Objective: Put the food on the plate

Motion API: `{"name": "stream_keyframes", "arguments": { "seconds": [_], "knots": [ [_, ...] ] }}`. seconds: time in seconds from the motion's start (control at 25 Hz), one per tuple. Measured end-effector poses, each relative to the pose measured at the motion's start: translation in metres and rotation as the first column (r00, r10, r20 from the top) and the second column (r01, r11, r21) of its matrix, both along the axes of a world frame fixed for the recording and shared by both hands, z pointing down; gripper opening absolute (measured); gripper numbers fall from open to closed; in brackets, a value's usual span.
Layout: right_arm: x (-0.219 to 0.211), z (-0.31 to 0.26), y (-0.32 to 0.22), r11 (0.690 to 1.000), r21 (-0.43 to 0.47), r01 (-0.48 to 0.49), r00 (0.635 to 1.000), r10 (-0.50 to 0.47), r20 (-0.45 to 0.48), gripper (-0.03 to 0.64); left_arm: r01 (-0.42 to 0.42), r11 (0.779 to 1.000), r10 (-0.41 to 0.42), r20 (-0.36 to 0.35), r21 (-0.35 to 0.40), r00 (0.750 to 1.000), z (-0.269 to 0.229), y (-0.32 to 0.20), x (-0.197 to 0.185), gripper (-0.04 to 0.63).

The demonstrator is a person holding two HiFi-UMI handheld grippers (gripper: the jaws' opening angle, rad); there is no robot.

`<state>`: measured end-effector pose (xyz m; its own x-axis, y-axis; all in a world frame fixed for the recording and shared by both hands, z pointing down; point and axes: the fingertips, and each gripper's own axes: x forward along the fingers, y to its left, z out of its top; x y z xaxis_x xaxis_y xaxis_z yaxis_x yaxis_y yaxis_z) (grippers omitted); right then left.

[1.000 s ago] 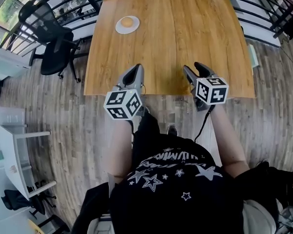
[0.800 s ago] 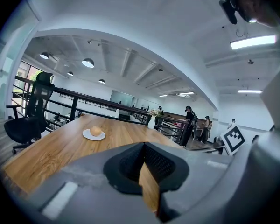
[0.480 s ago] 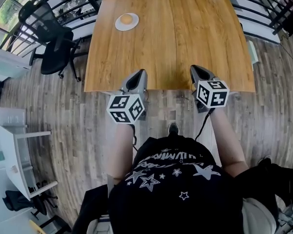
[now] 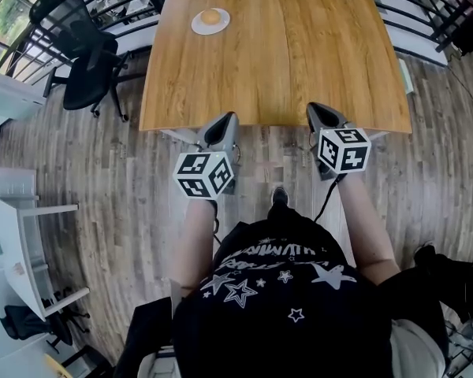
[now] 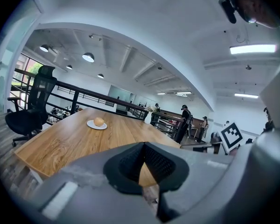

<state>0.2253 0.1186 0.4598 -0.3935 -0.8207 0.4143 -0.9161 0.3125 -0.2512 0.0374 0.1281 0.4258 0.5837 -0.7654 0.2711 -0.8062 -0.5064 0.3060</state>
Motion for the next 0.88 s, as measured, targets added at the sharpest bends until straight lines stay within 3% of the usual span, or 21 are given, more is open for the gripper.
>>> {"name": "stream_keyframes", "arguments": {
  "seconds": [0.88],
  "knots": [
    [-0.060,-0.025,0.144,0.999,0.023,-0.038,0.999,0.039,-0.023,0.000,-0.060,0.998,0.060,0.009,0.007,0.998,-0.008,0.137,-0.060,0.002]
  ]
}}
